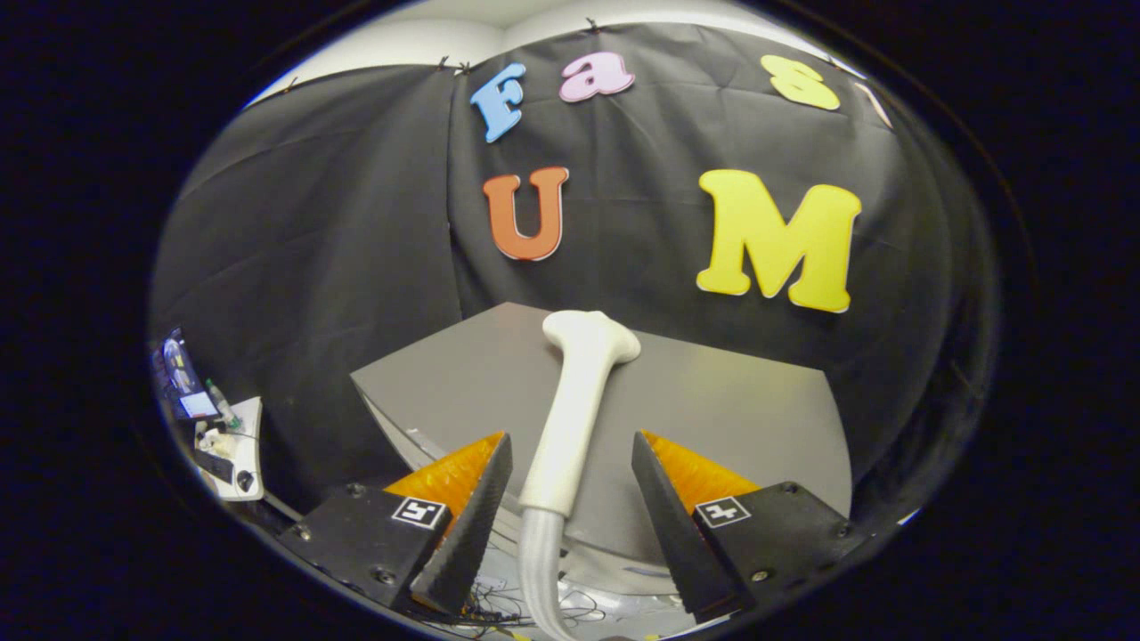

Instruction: Iron the clothes twice with a garment steamer, once on the left side and once on the right side.

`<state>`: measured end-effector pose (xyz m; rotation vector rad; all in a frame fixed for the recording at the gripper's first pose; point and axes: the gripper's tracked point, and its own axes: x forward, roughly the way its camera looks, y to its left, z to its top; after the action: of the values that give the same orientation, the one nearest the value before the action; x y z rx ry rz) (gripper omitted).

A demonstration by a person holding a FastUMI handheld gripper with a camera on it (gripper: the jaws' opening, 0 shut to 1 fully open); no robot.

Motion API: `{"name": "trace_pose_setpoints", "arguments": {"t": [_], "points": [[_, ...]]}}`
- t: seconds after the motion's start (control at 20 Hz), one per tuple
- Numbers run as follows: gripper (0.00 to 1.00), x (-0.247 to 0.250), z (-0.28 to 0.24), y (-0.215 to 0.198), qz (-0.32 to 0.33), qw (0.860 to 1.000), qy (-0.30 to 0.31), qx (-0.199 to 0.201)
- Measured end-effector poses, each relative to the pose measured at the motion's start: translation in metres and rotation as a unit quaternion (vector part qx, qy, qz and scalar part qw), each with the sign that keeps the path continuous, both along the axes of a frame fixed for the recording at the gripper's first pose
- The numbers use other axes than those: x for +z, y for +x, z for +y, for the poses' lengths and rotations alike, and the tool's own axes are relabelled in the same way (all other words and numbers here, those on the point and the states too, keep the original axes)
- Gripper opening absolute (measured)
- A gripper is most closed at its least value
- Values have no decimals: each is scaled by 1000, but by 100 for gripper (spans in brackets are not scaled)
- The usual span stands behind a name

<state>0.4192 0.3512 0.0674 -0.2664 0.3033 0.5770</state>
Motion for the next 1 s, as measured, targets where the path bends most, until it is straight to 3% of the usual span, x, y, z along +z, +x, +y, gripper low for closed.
{"name": "trace_pose_setpoints", "arguments": {"t": [0.25,0.45,0.7,1.0], "points": [[70,-20,12,22,44,999,-17,1],[64,-21,12,23,45,999,1,5],[38,-21,21,15,99,993,48,41],[36,1,-10,2,81,993,82,30]]}}
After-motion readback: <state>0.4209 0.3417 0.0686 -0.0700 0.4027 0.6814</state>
